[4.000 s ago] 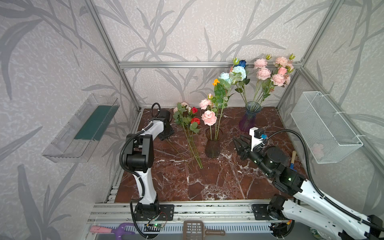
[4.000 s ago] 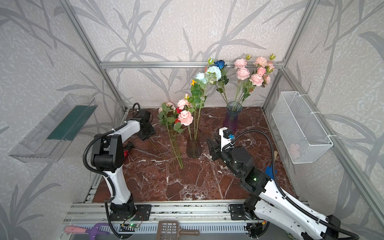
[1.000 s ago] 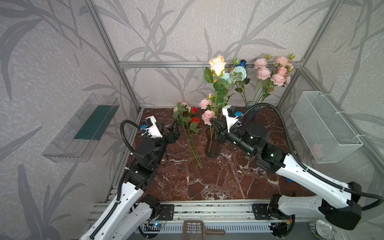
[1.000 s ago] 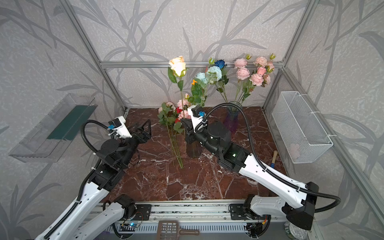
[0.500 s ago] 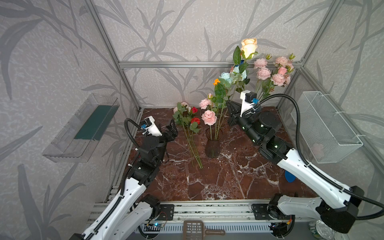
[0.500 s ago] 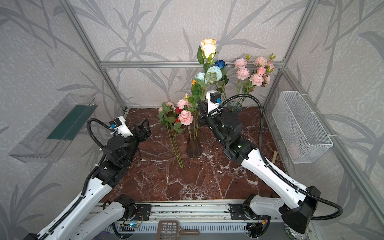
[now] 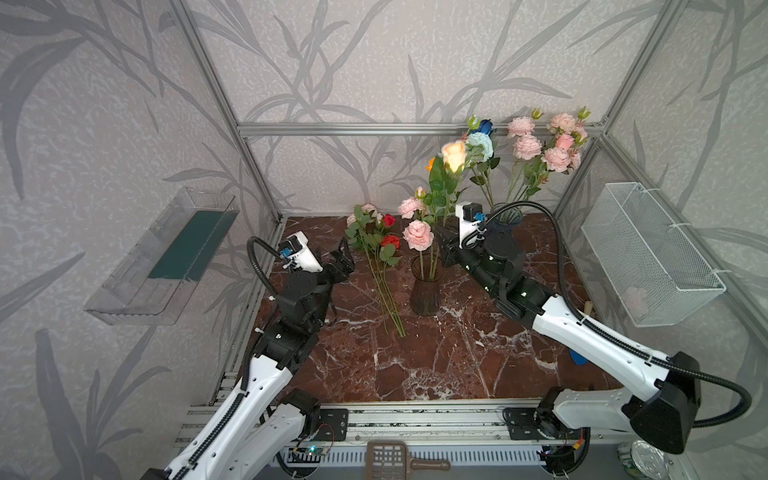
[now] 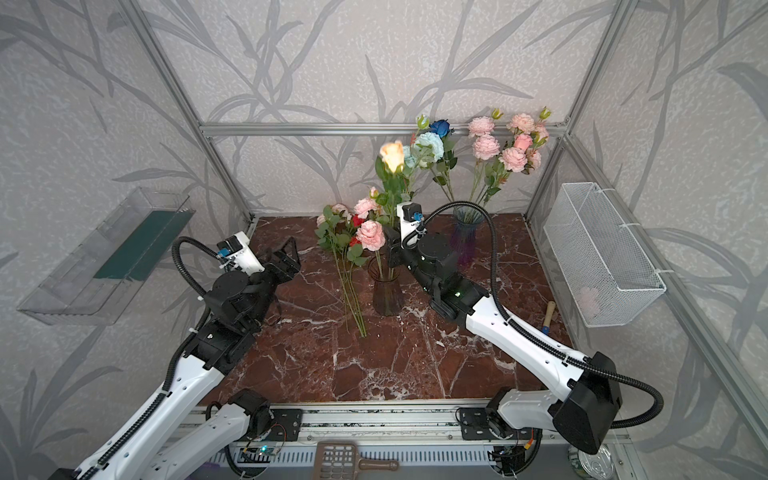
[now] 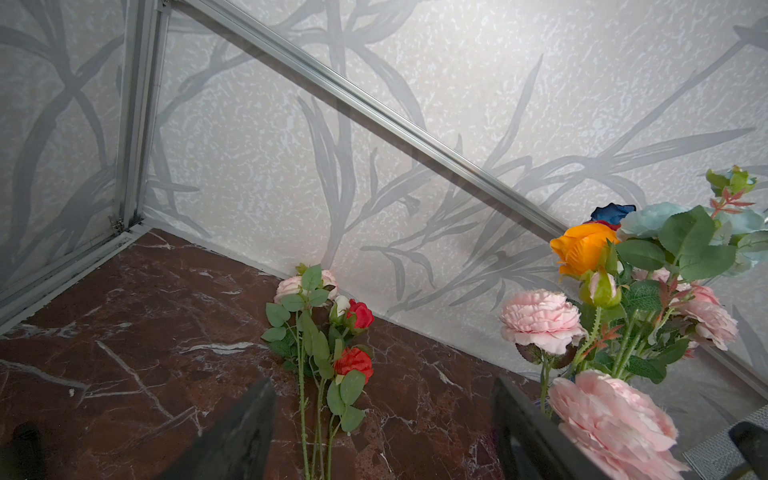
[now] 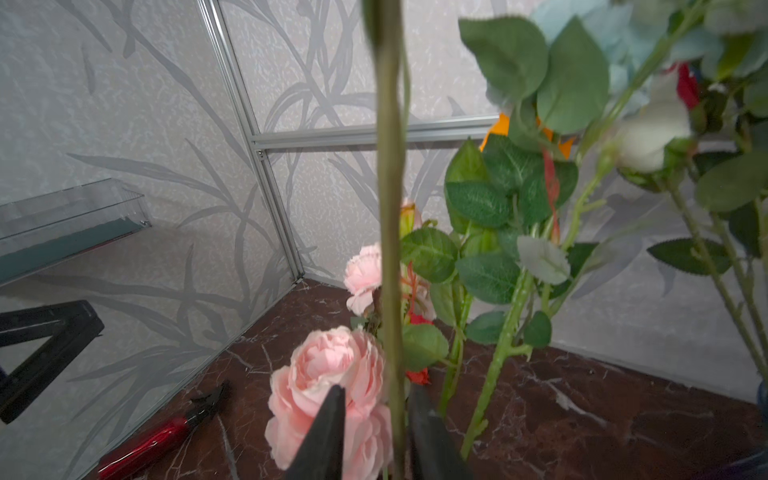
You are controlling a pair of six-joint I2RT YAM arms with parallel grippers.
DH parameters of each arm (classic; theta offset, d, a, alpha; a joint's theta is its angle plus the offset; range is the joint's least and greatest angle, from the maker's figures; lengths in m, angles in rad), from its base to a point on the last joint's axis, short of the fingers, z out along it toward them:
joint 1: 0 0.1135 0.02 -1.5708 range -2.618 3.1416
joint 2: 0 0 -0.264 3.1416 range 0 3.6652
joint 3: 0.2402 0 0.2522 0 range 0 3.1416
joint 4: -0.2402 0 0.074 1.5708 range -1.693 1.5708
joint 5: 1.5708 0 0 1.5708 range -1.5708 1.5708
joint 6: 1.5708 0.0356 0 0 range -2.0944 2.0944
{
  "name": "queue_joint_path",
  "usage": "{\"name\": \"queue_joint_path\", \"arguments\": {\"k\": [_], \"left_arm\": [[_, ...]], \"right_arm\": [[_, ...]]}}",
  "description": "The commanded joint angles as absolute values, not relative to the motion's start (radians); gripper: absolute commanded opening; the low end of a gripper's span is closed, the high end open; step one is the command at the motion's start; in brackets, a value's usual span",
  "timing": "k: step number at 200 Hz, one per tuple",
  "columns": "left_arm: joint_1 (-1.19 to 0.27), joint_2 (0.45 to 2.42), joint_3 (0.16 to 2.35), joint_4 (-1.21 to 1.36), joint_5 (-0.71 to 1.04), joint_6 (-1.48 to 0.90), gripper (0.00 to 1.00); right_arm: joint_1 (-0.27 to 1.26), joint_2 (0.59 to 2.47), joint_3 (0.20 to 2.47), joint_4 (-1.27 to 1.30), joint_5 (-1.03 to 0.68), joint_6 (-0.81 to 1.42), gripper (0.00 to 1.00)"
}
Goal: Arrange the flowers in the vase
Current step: 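Lower the peach rose stem into the brown glass vase with the right gripper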
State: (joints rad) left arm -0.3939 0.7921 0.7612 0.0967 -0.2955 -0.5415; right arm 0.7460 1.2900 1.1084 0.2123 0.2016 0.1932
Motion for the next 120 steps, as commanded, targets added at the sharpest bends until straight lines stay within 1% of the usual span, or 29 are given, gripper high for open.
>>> {"name": "queue_joint_path", "arguments": {"k": [1, 70, 120], "left_arm": [[-0.384, 0.796, 0.784, 0.097, -0.287, -0.563, 0.82], [-0.374, 0.823, 0.787, 0.092, -0.272, -0.571, 0.82], [-0.368, 0.863, 0.795, 0.078, -0.253, -0.586, 0.82]], "right_arm": [[0.741, 1.268, 1.088, 0.212, 0.216, 0.231, 0.34], [0.741, 1.218, 1.058, 0.158, 0.196, 0.248, 0.40], [0.752, 1.091, 1.002, 0.112, 0.165, 0.260, 0.43]]}}
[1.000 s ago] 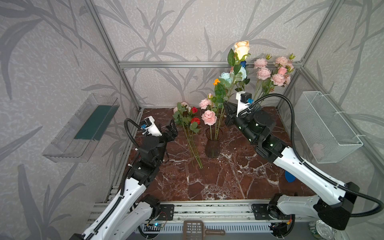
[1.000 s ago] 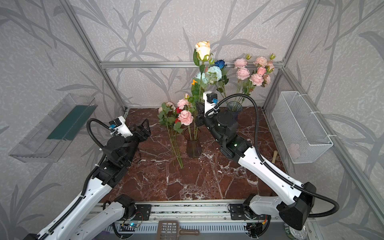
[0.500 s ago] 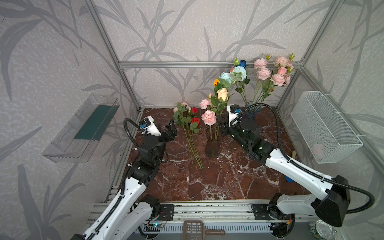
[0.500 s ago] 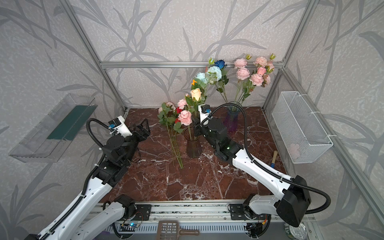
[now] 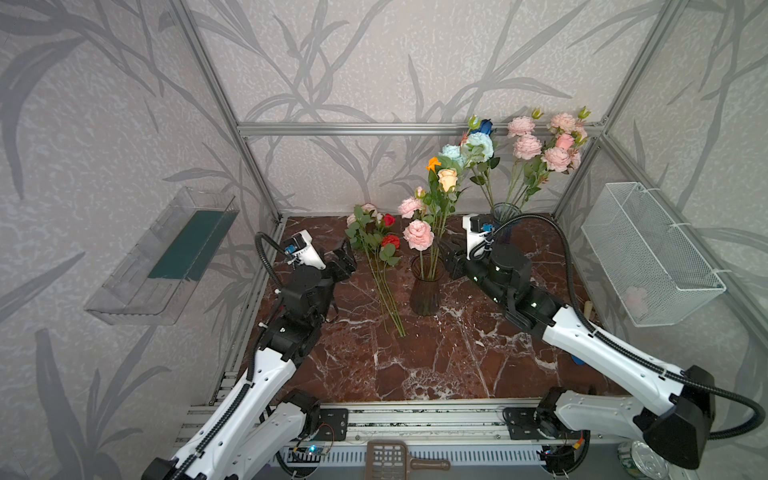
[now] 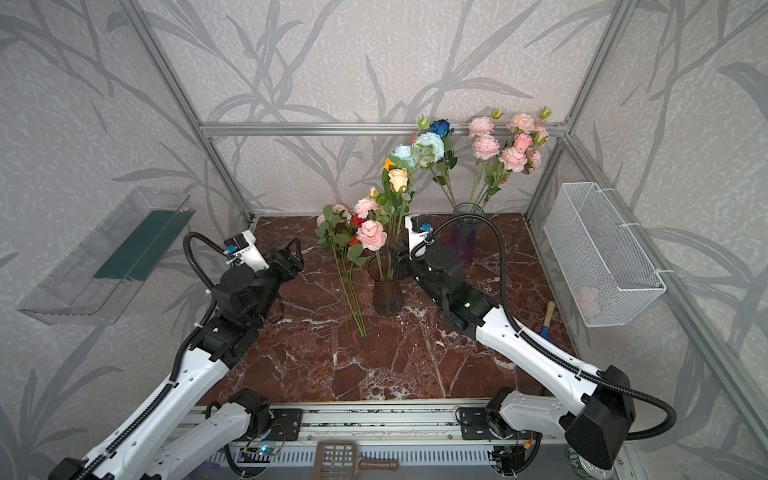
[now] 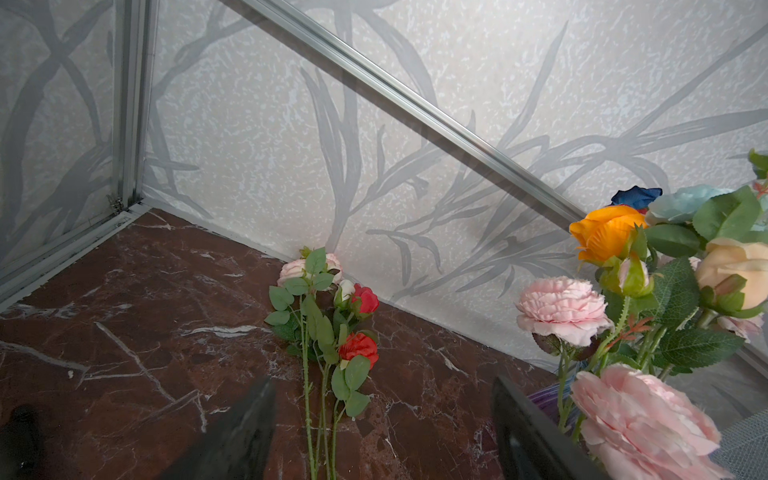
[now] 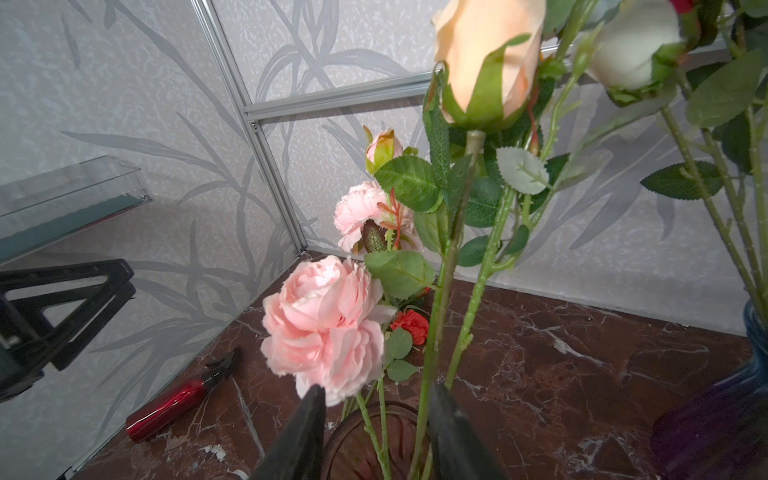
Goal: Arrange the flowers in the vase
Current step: 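Lower the peach rose stem into the brown glass vase with the right gripper, then open the right gripper and withdraw while the left reaches to the rose bunch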
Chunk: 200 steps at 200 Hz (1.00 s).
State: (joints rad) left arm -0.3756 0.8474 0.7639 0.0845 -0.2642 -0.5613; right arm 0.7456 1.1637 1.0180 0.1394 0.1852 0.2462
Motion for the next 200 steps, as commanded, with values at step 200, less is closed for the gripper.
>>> {"name": "queue_joint_path", "arguments": {"k": [200], "left_arm": [[-0.321, 1.754, 1.258, -0.338, -0.054, -0.471, 0.44]], "right_arm": [[0.763, 0.808, 0.412, 0.323, 0.114, 0.464, 0.28]]}}
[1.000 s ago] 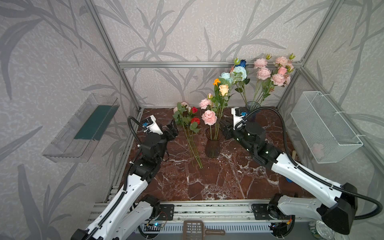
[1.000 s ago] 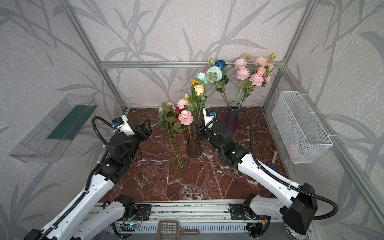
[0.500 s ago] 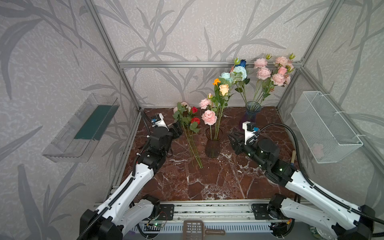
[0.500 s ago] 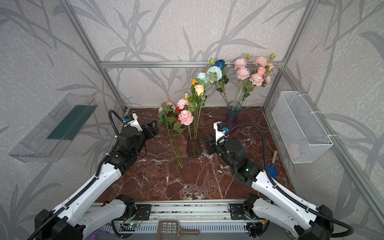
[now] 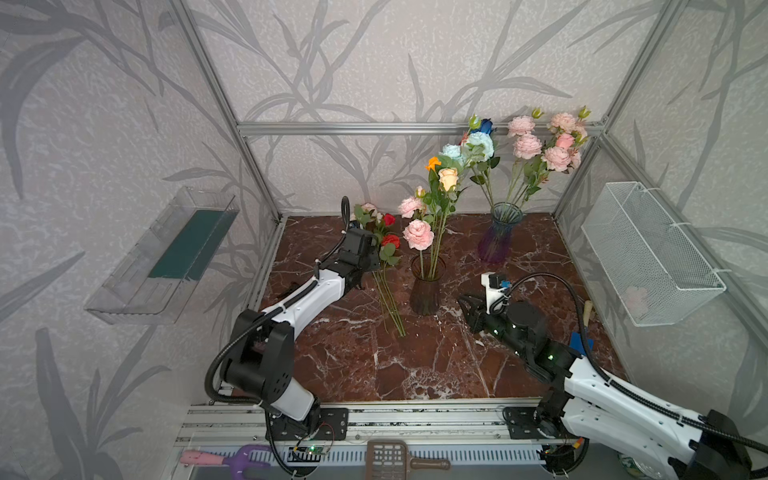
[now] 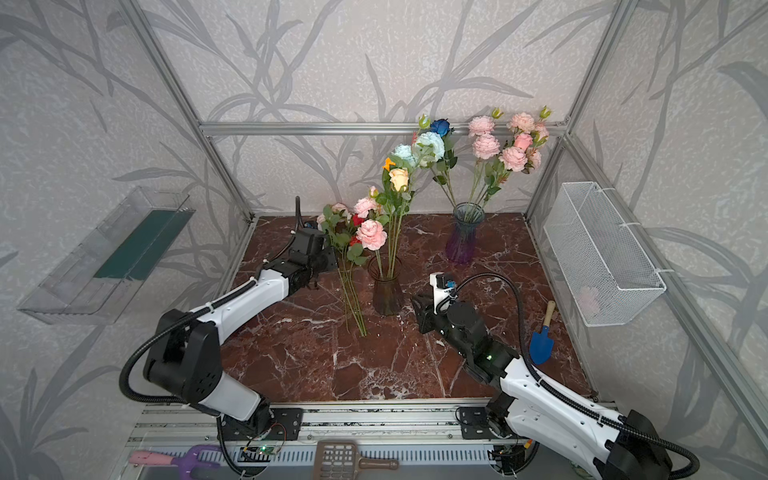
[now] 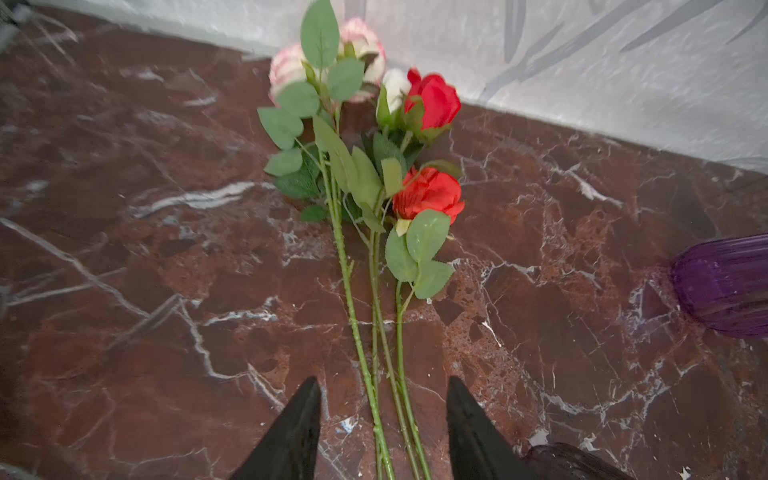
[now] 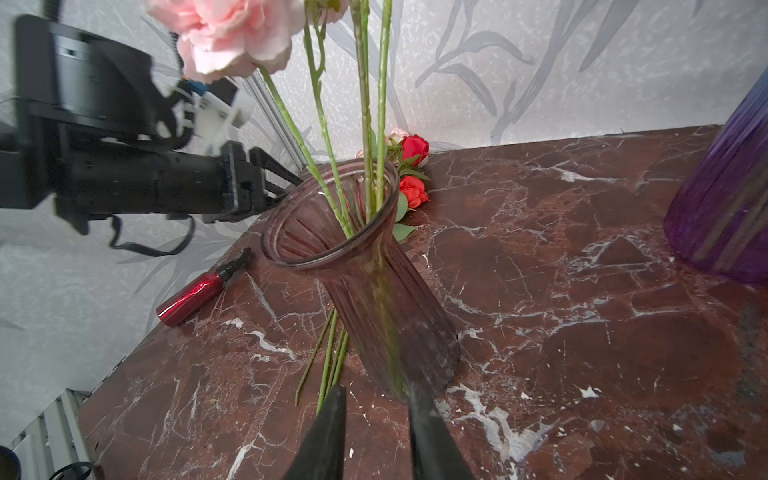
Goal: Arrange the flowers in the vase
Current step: 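Open the right gripper and withdraw while the left reaches to the rose bunch, then grasp a pink rose stem in the red-and-pink bunch with the left gripper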
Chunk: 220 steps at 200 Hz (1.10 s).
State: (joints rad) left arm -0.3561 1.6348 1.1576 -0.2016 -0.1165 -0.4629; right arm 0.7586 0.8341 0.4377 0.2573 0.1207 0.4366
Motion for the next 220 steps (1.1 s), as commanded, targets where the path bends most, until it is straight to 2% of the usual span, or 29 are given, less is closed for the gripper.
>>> {"name": "queue_joint_path", "arguments": {"k": [1, 27, 56, 120, 133, 179, 191, 220], "left_arm": [[-0.319, 1.763, 1.265, -0.342, -0.051, -0.473, 0.44], [-0.271, 1.958, 1.435, -0.478, 0.030, -0.492, 0.36], [-0.256, 2.111, 1.601, -0.570, 0.015, -0.473, 0.36], [-0.236, 2.263, 1.756, -0.627, 0.032, -0.466, 0.35], [-0.236, 2.287, 1.776, -0.643, 0.020, -0.471, 0.28], [-0.227, 2.234, 1.711, -0.601, -0.002, -0.513, 0.03], [-0.224, 2.191, 1.680, -0.588, -0.005, -0.521, 0.00], [-0.215, 2.061, 1.596, -0.566, -0.028, -0.525, 0.00]], "right_arm": [[0.763, 0.806, 0.411, 0.323, 0.115, 0.464, 0.28], [0.762, 0.764, 0.390, 0.308, 0.135, 0.467, 0.28], [0.762, 0.724, 0.387, 0.272, 0.168, 0.458, 0.28], [0.761, 0.700, 0.377, 0.256, 0.191, 0.454, 0.31], [0.761, 0.697, 0.375, 0.255, 0.192, 0.455, 0.31], [0.761, 0.693, 0.372, 0.258, 0.175, 0.470, 0.31], [0.761, 0.692, 0.370, 0.261, 0.172, 0.474, 0.31], [0.761, 0.696, 0.368, 0.268, 0.162, 0.479, 0.31]]}}
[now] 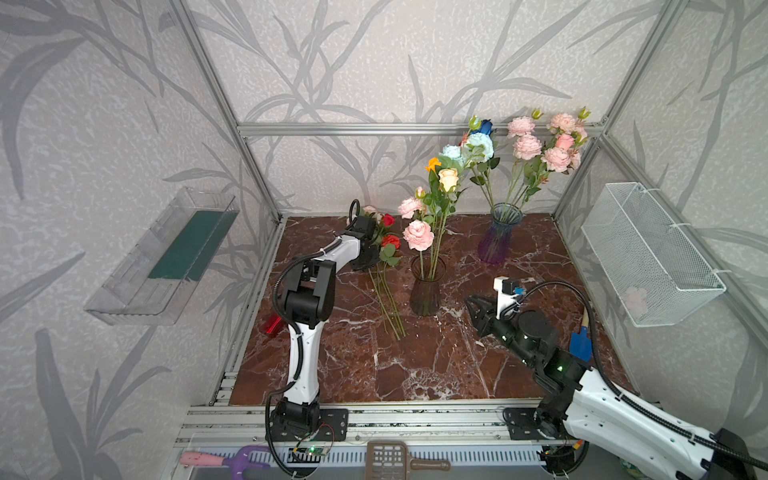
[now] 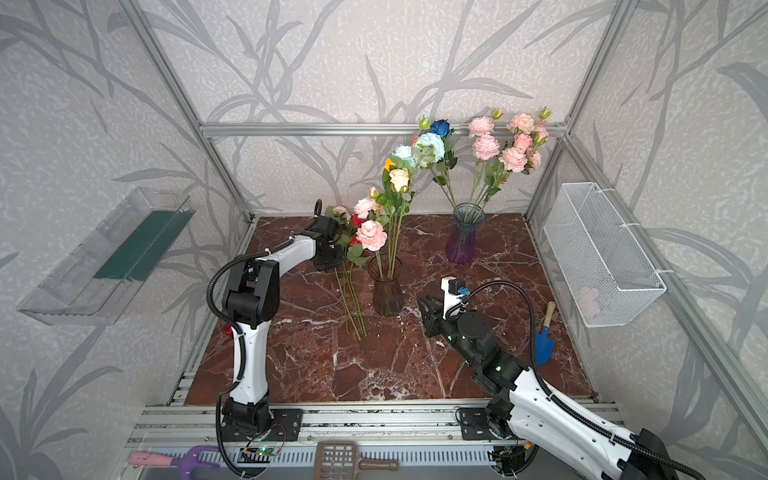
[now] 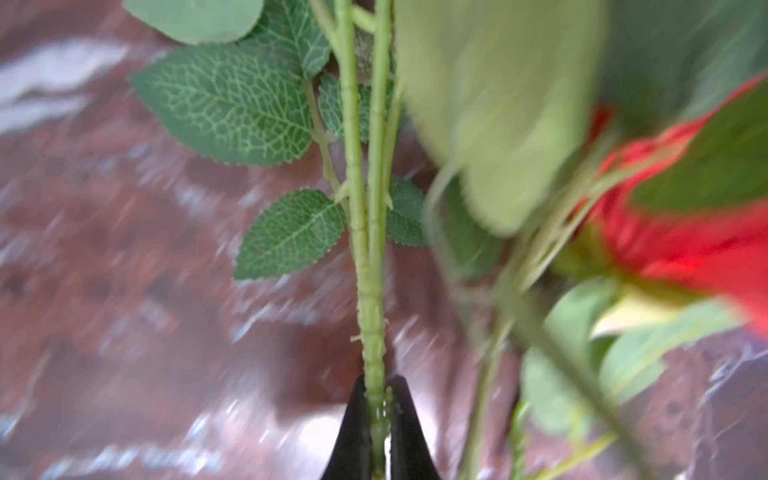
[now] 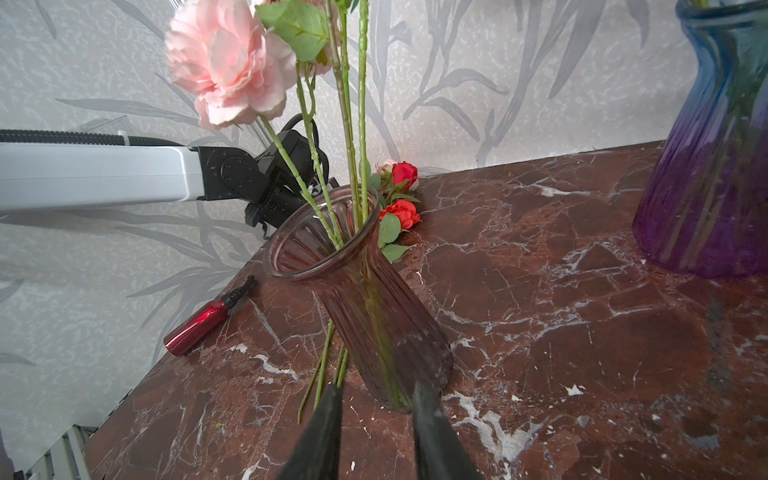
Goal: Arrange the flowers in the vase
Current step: 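Grasp a pink rose stem in the red-and-pink bunch with the left gripper, then lift the pink rose upright with the left gripper while the right reaches toward it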
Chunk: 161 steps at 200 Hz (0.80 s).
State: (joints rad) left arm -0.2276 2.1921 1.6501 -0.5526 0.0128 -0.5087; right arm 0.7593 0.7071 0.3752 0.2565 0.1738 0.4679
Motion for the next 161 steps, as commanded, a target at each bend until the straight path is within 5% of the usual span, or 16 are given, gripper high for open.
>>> {"name": "queue_joint_path", "arguments": {"k": [1, 104, 161], "left_arm": [[-0.215, 2.056, 1.593, -0.566, -0.029, -0.524, 0.00], [-0.206, 1.605, 1.344, -0.621, -0.221, -0.484, 0.00], [-0.207, 1.210, 1.116, -0.227, -0.060, -0.395, 0.00]], "right_arm": [[0.761, 0.696, 0.368, 0.268, 0.162, 0.479, 0.30], [0.762, 0.693, 0.375, 0.274, 0.124, 0.481, 0.30], [0.762, 0.733, 0.381, 0.317, 0.101, 0.456, 0.37]]}}
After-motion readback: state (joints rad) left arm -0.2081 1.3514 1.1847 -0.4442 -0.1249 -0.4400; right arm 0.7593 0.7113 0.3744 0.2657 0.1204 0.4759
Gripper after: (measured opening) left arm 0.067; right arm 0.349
